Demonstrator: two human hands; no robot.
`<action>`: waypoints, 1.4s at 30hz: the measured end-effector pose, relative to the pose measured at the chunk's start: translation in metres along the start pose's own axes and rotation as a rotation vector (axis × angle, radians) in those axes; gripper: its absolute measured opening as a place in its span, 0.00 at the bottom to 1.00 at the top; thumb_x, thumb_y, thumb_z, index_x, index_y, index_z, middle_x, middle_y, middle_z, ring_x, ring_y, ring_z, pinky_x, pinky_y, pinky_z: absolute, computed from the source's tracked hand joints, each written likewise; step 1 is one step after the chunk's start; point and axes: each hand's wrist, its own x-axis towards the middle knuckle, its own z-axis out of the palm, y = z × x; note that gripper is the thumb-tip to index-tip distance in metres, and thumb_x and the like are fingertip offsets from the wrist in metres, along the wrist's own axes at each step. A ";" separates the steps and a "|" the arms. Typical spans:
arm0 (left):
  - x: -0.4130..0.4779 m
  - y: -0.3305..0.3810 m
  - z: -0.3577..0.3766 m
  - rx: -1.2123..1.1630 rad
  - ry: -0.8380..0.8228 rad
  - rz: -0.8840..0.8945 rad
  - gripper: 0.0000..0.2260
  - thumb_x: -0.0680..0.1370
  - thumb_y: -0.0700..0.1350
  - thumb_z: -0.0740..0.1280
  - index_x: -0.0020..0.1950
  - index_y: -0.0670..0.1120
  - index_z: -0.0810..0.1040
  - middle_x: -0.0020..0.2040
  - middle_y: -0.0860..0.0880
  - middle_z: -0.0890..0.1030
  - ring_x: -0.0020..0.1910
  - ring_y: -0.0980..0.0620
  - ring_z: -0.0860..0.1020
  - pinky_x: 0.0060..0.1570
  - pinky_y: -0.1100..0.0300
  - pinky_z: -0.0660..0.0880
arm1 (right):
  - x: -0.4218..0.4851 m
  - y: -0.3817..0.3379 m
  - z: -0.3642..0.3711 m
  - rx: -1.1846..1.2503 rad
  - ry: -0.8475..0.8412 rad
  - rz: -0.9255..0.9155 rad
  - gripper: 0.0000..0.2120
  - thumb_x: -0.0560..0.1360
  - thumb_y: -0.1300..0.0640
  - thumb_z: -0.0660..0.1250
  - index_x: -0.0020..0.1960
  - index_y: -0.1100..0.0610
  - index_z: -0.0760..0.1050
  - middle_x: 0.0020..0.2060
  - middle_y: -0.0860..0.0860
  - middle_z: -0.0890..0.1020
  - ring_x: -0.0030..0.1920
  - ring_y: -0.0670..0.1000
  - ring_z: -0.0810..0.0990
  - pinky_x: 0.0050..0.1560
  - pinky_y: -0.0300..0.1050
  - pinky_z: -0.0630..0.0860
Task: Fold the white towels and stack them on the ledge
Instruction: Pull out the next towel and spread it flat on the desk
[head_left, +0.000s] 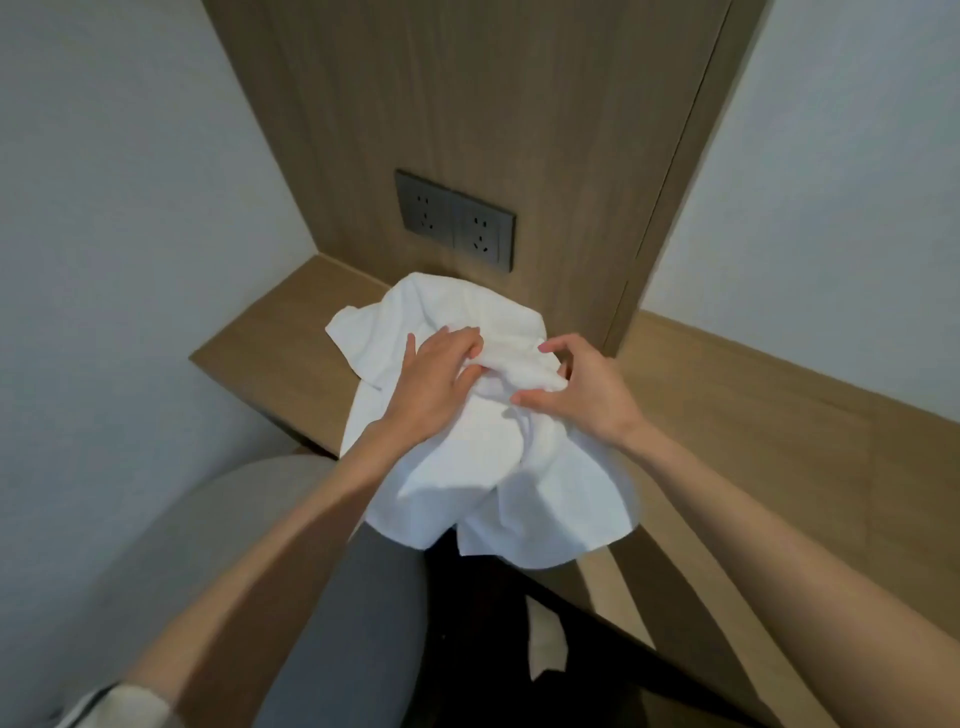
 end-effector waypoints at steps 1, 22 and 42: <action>-0.001 0.010 -0.006 -0.054 0.050 0.028 0.04 0.82 0.47 0.58 0.53 0.49 0.71 0.56 0.50 0.77 0.58 0.52 0.73 0.72 0.44 0.52 | -0.003 -0.007 -0.014 -0.025 0.019 -0.047 0.29 0.63 0.47 0.79 0.60 0.53 0.72 0.42 0.48 0.78 0.37 0.44 0.73 0.32 0.32 0.67; -0.053 0.323 0.116 -0.194 -0.191 0.508 0.06 0.80 0.47 0.63 0.47 0.46 0.69 0.41 0.48 0.76 0.40 0.51 0.73 0.40 0.58 0.68 | -0.235 0.148 -0.272 -0.103 0.351 -0.023 0.13 0.69 0.68 0.67 0.48 0.52 0.74 0.58 0.53 0.70 0.55 0.51 0.70 0.51 0.39 0.66; -0.089 0.286 0.215 0.107 -0.569 0.304 0.15 0.80 0.50 0.62 0.65 0.47 0.73 0.61 0.46 0.78 0.58 0.47 0.75 0.54 0.54 0.71 | -0.307 0.257 -0.247 -0.527 -0.051 0.335 0.10 0.80 0.55 0.58 0.60 0.52 0.72 0.53 0.52 0.78 0.51 0.54 0.77 0.46 0.49 0.72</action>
